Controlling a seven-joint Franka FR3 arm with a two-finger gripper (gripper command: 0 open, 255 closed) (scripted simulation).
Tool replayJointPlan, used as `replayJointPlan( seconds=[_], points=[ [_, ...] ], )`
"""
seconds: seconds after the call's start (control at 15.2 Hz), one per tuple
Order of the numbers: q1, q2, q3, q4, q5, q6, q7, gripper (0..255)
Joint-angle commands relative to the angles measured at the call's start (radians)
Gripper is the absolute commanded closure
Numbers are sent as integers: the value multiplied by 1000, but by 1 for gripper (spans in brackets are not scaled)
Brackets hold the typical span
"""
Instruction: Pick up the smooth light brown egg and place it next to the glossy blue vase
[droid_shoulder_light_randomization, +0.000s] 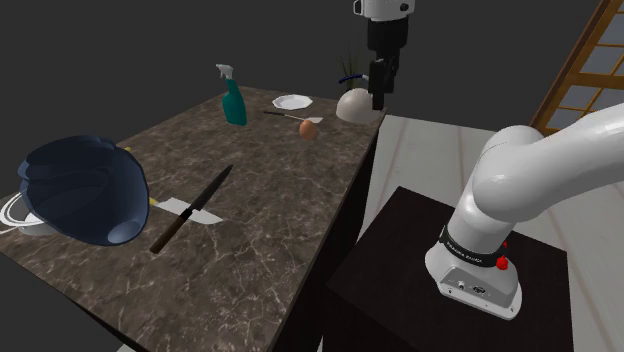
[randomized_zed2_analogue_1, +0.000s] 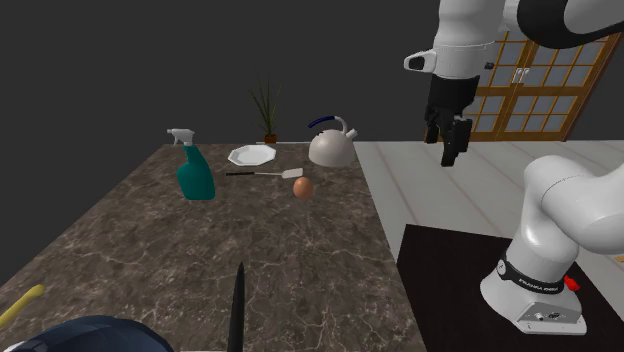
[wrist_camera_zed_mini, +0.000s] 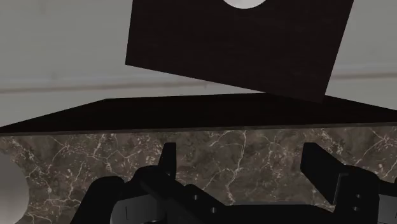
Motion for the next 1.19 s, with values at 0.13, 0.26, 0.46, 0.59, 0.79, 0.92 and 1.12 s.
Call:
replayJointPlan(
  seconds=[0.13, 0.26, 0.46, 0.59, 0.79, 0.92, 1.12],
  points=[
    [-7, 52, -43, 0, -9, 60, -43, 0],
    [-12, 109, -85, 6, -14, 118, -86, 0],
    [-16, 205, -146, 28, -12, 200, -153, 0],
    [-15, 274, -186, 50, -3, 251, -200, 0],
    [-11, 385, -242, 95, 23, 319, -275, 0],
    [-6, 463, -277, 133, 50, 357, -328, 0],
    [2, 586, -325, 202, 104, 403, -414, 0]
  ],
)
